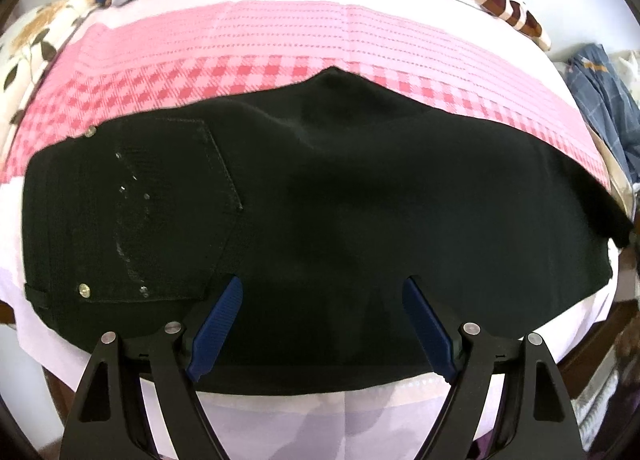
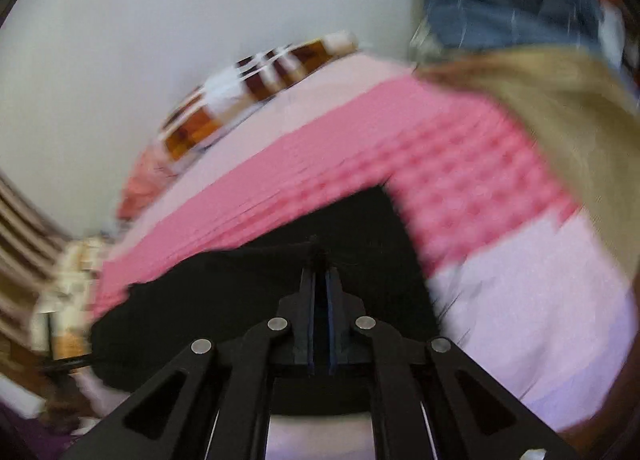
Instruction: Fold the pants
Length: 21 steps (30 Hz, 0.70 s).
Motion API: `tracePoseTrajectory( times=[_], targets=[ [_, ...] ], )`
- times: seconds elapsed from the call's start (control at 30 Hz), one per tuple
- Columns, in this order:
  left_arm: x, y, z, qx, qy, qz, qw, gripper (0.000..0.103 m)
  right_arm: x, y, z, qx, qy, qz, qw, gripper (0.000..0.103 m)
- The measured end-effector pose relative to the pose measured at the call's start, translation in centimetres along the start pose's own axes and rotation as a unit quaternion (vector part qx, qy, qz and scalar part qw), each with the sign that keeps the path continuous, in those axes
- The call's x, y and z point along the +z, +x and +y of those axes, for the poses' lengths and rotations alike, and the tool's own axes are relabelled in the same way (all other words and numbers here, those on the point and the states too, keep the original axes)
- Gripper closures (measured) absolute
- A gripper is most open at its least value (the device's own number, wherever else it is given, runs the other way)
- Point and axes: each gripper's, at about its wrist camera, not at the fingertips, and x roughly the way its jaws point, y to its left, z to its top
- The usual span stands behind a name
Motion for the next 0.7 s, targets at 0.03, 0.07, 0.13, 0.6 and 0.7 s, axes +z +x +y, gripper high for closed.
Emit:
tracePoseTrajectory(
  times=[0.03, 0.07, 0.13, 0.6, 0.7],
  targets=[
    [0.0, -0.3, 0.0, 0.002, 0.001, -0.005, 1.0, 0.021, 0.8, 0.5, -0.5, 0.003, -0.001, -0.001, 1.0, 0.096],
    [0.0, -0.5, 0.1, 0.003, 0.0, -0.01, 0.9999, 0.021, 1.8, 1.4, -0.9, 0.001, 0.004, 0.003, 1.0, 0.096],
    [0.1, -0.5, 0.5, 0.001, -0.008, -0.011, 0.9999, 0.02, 3.2, 3.4, -1.6, -0.002, 0.007, 0.024, 1.0, 0.096],
    [0.5, 0.2, 2.6, -0.007, -0.055, 0.005, 0.9985, 0.019, 4.1, 3.7, -7.5, 0.044, 0.11, 0.036, 0.992, 0.094],
    [0.6, -0.1, 2.8, -0.009, -0.058, -0.002, 0.9983, 0.019, 0.9, 0.8, -8.6, 0.073, 0.133, 0.042, 0.988, 0.089]
  ],
)
